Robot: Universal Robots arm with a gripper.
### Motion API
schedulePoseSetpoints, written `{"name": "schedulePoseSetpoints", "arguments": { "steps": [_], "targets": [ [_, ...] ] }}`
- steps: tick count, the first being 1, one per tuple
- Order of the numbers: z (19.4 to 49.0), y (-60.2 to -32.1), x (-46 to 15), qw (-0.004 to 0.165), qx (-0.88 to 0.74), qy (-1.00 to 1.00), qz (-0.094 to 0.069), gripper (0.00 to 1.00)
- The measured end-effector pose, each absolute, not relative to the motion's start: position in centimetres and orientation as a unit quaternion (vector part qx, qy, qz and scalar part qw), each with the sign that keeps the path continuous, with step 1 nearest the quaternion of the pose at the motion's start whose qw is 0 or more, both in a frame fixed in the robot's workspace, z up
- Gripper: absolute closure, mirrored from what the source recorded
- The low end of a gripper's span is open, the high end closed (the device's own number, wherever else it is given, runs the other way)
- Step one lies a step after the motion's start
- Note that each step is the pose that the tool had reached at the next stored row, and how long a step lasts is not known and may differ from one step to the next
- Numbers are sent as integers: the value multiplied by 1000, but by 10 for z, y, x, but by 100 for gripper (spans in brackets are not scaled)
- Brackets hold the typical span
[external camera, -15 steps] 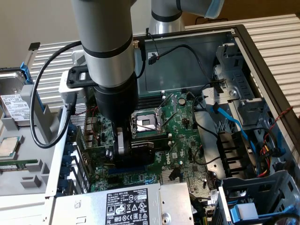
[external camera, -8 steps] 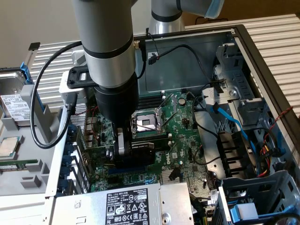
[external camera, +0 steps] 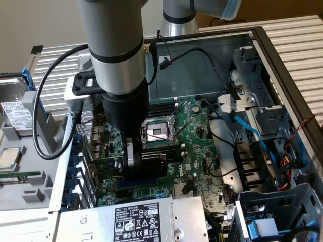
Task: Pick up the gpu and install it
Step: 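Insert the gpu into the slot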
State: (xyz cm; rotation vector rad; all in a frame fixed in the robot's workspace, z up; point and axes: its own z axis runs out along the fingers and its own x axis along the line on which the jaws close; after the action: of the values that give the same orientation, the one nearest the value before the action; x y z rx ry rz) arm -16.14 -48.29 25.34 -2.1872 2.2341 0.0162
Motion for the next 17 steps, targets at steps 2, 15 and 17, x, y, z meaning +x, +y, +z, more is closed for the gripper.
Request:
{"name": "schedulePoseSetpoints", "arguments": {
  "steps": [2, 15, 17],
  "targets": [
    [253, -483, -161, 8, -699, 715, 5, 73],
    [252, -483, -161, 10, -699, 715, 4, 73],
    [252, -483, -161, 10, -699, 715, 4, 73]
  ]
}}
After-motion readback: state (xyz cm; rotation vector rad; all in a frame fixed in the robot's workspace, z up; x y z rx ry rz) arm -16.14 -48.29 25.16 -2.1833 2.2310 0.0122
